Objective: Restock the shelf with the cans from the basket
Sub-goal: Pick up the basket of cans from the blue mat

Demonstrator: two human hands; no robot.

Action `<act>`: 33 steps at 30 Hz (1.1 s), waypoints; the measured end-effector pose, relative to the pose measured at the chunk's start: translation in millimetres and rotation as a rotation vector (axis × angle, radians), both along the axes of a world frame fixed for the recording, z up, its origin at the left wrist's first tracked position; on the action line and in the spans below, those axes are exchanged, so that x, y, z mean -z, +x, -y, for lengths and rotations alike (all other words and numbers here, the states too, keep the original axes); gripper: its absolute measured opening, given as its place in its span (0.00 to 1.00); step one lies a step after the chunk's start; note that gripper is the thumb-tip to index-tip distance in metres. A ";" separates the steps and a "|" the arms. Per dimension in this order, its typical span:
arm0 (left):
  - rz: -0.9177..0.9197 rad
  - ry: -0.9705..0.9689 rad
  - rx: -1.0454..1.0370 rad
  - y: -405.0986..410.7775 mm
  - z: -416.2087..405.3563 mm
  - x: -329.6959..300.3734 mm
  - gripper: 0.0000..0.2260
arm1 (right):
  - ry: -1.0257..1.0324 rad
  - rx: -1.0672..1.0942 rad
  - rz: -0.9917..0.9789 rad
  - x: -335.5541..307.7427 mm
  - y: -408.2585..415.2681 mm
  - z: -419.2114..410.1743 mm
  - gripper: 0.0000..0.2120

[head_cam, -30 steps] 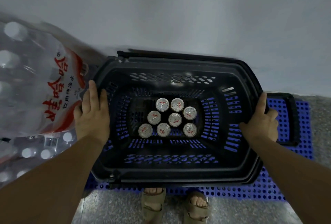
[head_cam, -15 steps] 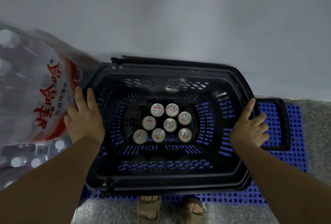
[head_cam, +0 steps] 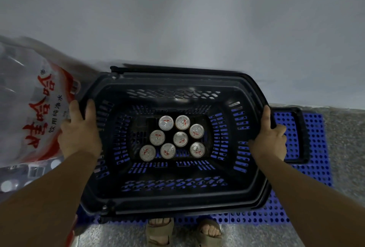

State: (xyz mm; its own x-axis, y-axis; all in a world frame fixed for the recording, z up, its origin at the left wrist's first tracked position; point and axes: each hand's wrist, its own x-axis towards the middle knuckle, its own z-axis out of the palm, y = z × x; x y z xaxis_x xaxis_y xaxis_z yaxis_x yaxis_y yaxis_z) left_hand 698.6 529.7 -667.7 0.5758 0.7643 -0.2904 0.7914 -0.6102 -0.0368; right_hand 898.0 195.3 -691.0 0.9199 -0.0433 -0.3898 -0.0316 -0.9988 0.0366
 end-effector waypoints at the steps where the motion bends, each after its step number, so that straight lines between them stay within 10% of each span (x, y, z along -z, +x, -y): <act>1: 0.004 -0.006 0.003 0.3 -1.2 -1.2 0.39 | 0.034 0.001 -0.018 -1.9 2.1 2.2 0.51; 19: 0.077 -0.160 0.036 -39.9 35.3 -92.2 0.32 | 0.159 0.071 -0.105 -107.5 -46.2 66.4 0.47; 33: 0.092 -0.165 0.472 9.4 168.7 -253.3 0.32 | 0.250 0.515 0.031 -272.1 -179.1 236.7 0.46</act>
State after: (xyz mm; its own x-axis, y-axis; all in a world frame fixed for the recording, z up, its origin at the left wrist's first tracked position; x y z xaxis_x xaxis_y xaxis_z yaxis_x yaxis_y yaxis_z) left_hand 708.0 361.0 -414.4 0.8763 0.3626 -0.3171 0.4231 -0.8941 0.1467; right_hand 718.9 -41.5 -418.9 0.8157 -0.3988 -0.4190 -0.5136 -0.8325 -0.2075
